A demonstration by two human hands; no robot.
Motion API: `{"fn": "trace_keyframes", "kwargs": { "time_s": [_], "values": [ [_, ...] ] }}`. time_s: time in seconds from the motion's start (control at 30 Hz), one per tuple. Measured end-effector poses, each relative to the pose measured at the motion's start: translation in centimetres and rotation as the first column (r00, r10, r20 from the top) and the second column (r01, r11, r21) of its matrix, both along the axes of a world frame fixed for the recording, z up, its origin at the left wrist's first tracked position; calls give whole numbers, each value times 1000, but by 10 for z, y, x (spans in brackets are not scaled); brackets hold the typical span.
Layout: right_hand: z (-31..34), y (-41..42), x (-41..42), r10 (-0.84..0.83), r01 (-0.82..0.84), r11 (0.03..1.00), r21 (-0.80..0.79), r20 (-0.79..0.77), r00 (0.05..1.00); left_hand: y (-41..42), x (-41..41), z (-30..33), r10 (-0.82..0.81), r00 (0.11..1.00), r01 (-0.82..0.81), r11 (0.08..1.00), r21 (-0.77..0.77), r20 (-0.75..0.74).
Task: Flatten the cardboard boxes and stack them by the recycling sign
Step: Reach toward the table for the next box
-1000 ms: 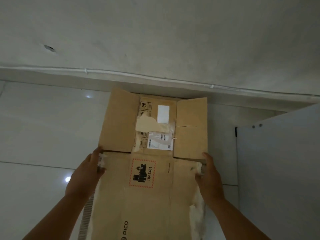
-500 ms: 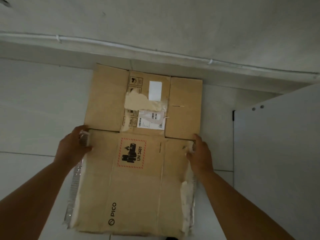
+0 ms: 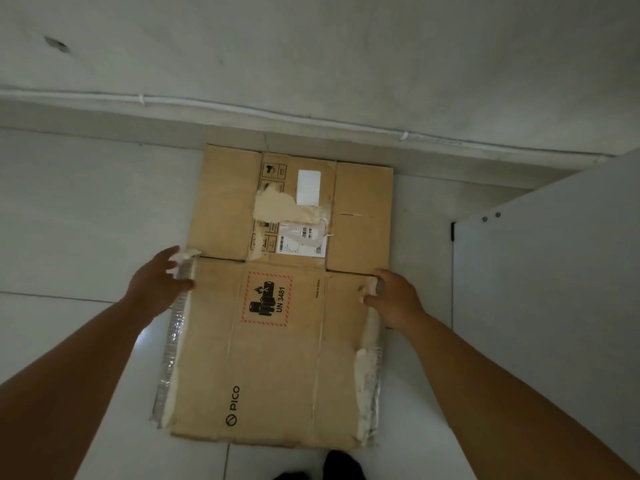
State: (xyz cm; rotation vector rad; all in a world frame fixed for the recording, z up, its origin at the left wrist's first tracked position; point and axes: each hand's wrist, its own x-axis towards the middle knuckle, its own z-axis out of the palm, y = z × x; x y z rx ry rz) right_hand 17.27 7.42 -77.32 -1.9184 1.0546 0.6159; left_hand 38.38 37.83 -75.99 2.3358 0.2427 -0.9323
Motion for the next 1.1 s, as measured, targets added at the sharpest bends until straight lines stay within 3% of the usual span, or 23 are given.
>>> {"fn": "trace_keyframes", "kwargs": {
  "time_s": [0.27, 0.57, 0.7, 0.87, 1.1],
  "values": [
    [154, -9, 38, -116, 111, 993, 43, 131, 985, -52, -10, 153, -307, 947, 319, 936, -149, 97],
    [441, -41, 89, -68, 103, 991, -82, 357, 932, -130, -23, 417, -179, 957, 256, 891, -376, 227],
    [586, -54, 102, -2, 92, 978, -188, 433, 901, -163, -8, 561, -250, 870, 415, 836, -358, 425],
    [762, -68, 86, 61, 143, 941, -306, 571, 819, -182, -6, 743, -225, 724, 527, 791, -311, 653],
    [928, -66, 16, 200, 213, 849, -483, 668, 716, -183, -53, 914, -163, 566, 625, 725, -292, 808]
  ]
}}
